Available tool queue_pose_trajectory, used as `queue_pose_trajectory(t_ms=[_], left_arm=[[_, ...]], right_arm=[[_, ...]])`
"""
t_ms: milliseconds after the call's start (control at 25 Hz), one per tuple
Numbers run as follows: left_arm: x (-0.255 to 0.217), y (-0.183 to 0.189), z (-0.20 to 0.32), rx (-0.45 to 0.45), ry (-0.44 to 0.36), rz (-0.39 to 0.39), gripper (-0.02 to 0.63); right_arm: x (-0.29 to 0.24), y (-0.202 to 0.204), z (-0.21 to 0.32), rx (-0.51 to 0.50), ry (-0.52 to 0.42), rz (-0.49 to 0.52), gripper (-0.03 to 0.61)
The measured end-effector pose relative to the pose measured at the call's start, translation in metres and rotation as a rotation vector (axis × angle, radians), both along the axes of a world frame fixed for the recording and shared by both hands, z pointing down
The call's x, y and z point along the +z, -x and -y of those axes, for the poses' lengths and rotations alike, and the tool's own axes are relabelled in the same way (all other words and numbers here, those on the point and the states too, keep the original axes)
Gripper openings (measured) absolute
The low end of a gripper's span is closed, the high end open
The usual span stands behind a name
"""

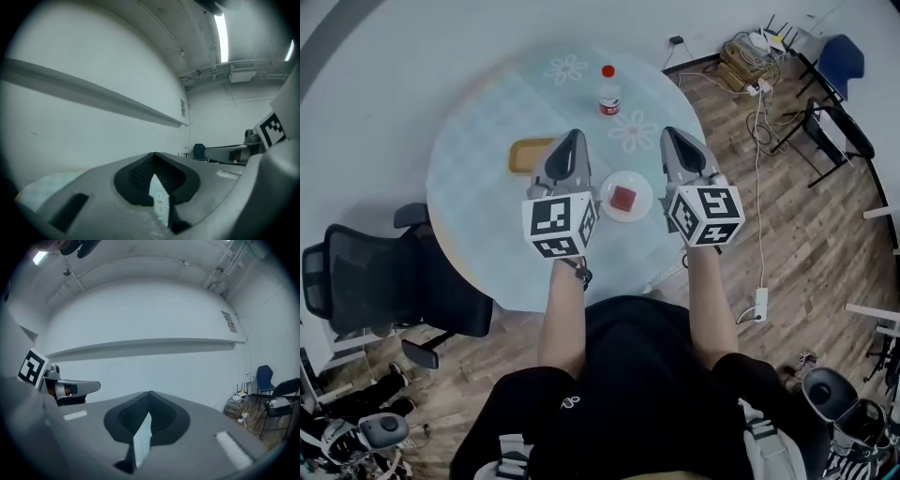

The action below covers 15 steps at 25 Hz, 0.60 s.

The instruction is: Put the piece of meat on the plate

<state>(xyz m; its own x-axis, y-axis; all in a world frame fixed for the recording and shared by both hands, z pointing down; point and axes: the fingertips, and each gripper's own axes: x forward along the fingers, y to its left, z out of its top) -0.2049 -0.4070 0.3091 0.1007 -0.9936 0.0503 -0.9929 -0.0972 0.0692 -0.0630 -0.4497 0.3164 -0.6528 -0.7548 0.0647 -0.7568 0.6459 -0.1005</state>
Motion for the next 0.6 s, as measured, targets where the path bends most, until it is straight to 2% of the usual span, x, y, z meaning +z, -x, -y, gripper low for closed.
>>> queue_pose_trajectory(t_ms=[360,520,600], left_arm=[[0.003,-0.012,0.005,0.029,0.003,-0.003,-0.002],[0.008,-0.008,0.003,0.021,0.014,-0.019,-0.002],[0.010,-0.005,0.002,0.009,0.019,-0.002,-0.002]], right_arm=[[-0.008,-0.006,0.007,0.010,-0.013,0.002,0.008],[-0.004,-0.002,0.004,0.000,-0.010,-0.006,0.009],[-0.003,0.001,0.002,-0.005,-0.010,-0.011,0.009]])
